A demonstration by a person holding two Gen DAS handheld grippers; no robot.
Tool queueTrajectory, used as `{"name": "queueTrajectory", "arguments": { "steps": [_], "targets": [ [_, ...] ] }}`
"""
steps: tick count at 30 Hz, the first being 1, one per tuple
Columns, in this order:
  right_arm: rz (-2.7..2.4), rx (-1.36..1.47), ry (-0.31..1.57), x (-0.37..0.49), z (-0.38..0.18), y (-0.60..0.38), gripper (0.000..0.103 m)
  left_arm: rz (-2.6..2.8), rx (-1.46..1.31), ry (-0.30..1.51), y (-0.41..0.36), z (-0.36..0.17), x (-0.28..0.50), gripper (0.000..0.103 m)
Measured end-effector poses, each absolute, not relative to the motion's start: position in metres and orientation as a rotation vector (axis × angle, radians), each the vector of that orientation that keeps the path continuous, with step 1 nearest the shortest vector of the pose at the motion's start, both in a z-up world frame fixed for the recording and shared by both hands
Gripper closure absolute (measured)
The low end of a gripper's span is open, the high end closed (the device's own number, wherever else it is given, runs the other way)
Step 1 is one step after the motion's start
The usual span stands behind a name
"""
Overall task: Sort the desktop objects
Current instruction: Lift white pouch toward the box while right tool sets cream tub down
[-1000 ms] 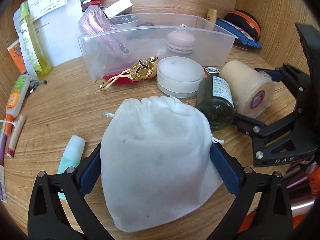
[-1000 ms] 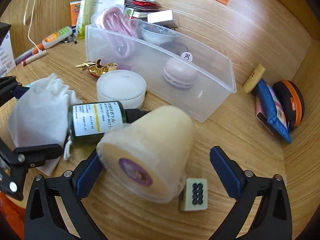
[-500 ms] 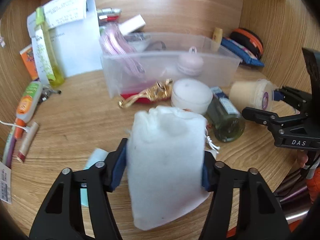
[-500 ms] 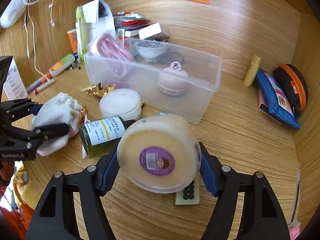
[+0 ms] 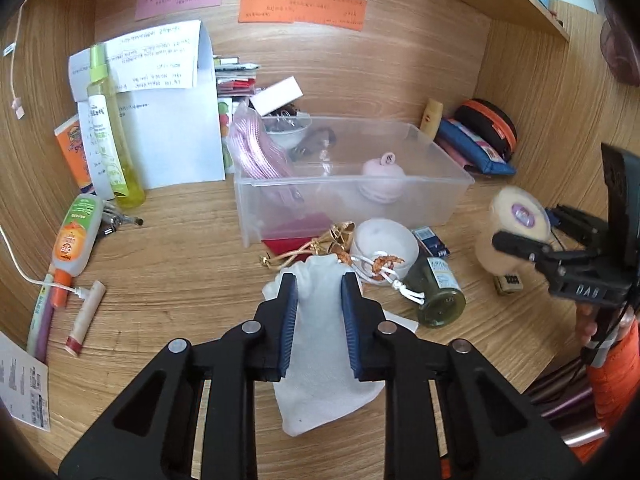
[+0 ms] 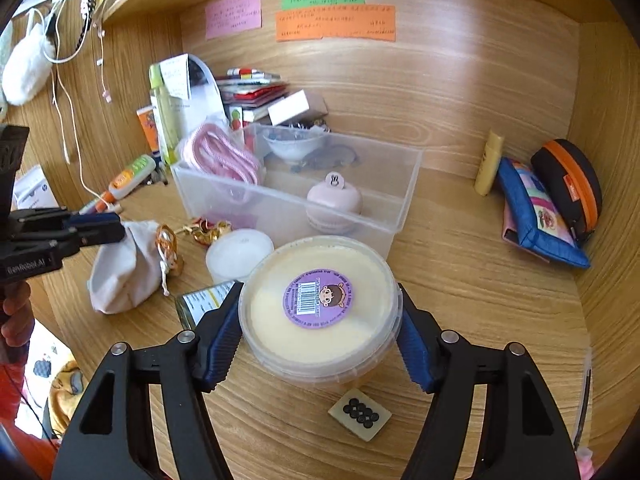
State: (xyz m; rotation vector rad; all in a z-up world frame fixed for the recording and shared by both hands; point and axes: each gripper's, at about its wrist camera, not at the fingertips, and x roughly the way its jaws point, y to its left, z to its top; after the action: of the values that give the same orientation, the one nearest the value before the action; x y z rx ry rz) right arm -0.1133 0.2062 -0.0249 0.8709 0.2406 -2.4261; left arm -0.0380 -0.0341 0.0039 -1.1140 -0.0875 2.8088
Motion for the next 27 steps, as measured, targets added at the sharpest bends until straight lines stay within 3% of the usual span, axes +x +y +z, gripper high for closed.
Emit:
{"name": "queueTrajectory", "arguments": {
  "steps": [2,4,5,9,11,13,16,23,25,27],
  "targets": [
    [-2.417,0.867,0.23,-0.114,-0.024,0.206,0.037,2.777,-1.149,-0.076,-0.031,-0.003,-0.038,0.075],
    [-2.404,0.87,0.218,-0.115,-0.024,0.206,0.037,2.772,-1.193,-0.031,-0.025,-0.015,-0.037,0.051],
    [-2.399,0.874,0.214,-0.115,-0.025,0.205,0.037,2.769,-1.201,-0.025,-0.024,-0.02,-0.037,0.046],
    [-2.377,0.899,0.203,-0.116,-0.031,0.202,0.037,2.695,-1.281,-0.041,-0.018,-0.042,-0.042,0.043],
    [-2.373,0.905,0.208,-0.117,-0.033,0.201,0.037,2.704,-1.28,-0.004,-0.012,-0.044,-0.044,0.036],
    [-2.374,0.906,0.214,-0.118,-0.035,0.201,0.037,2.682,-1.278,0.015,-0.006,-0.046,-0.046,0.02],
    [-2.366,0.913,0.197,-0.121,-0.037,0.203,0.037,2.671,-1.309,0.083,0.002,-0.056,-0.052,0.009],
    [-2.363,0.944,0.172,-0.127,-0.044,0.208,0.037,2.718,-1.316,0.129,0.002,-0.065,-0.06,0.012],
    [-2.365,0.943,0.16,-0.127,-0.044,0.209,0.037,2.77,-1.309,0.103,-0.007,-0.061,-0.062,0.039],
    [-2.366,0.94,0.156,-0.126,-0.044,0.209,0.037,2.76,-1.308,-0.002,-0.018,-0.055,-0.064,0.05]
  ]
}}
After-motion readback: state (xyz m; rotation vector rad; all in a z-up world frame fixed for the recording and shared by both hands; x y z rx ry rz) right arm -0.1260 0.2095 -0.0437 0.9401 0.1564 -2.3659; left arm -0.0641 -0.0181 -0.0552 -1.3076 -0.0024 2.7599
